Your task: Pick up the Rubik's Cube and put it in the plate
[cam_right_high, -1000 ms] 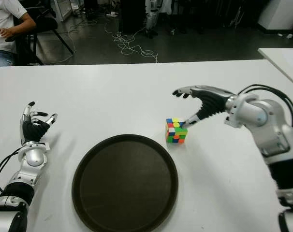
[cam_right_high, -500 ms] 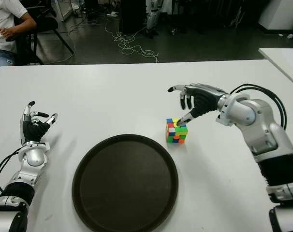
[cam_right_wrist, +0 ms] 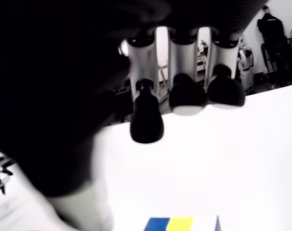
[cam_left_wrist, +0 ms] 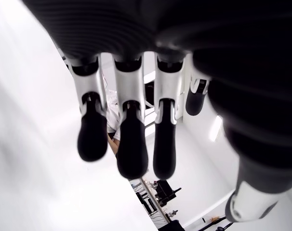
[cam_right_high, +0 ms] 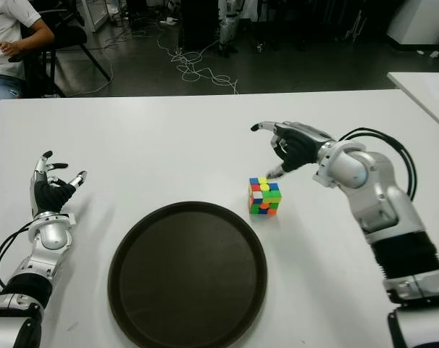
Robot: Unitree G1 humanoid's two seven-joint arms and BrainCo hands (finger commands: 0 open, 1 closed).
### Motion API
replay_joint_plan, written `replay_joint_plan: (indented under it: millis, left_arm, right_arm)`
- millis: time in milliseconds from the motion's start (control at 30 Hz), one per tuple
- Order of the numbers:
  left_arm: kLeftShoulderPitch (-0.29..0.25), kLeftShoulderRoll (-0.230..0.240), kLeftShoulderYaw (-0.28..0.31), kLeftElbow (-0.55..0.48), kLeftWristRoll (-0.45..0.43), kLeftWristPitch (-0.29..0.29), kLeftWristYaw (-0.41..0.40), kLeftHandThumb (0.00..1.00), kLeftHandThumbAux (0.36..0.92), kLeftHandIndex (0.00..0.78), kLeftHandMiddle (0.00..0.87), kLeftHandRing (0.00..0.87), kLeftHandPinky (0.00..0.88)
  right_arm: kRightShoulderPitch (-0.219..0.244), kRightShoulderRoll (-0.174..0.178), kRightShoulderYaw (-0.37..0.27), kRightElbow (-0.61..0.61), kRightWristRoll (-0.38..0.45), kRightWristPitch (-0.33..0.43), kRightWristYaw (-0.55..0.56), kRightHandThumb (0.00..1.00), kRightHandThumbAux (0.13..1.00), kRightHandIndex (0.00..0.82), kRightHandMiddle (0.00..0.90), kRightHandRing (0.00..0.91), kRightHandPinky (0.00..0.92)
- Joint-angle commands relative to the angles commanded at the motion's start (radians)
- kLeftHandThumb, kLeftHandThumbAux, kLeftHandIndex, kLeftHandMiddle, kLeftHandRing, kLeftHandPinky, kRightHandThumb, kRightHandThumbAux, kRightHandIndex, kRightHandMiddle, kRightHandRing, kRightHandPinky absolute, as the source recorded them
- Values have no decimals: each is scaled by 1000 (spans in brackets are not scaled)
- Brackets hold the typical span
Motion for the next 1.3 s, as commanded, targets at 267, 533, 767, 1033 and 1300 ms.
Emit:
replay_joint_plan:
  millis: [267,533,767,1033,1300]
  left_arm:
    - [2,3,1,8,-2,-19,-2,2,716,0,256,494,523]
    - [5,3,7,6,-13,-28,-18,22,704,0,236,500,534]
    - [6,-3,15,3,-27,-30,-23,42,698,0,446,628,657]
    - [5,-2,10,1,-26,-31,-20,54,702,0,524,707,715]
    - [7,0,6,1,-22,-34,-17,54,694,0,492,684,696]
  right_arm:
    - [7,19,16,19,-39,-2,-58,588,876,49,764,796,791]
    - [12,17,27,26,-54,-19,-82,930,654,68,515,783,784]
    - [14,12,34,31,-67,-39,-100,953,638,74,498,770,772]
    - [23,9,34,36,-82,-62,-132,948,642,67,497,732,738]
    - [25,2,37,44,-96,-80,-151,801,685,32,508,698,703]
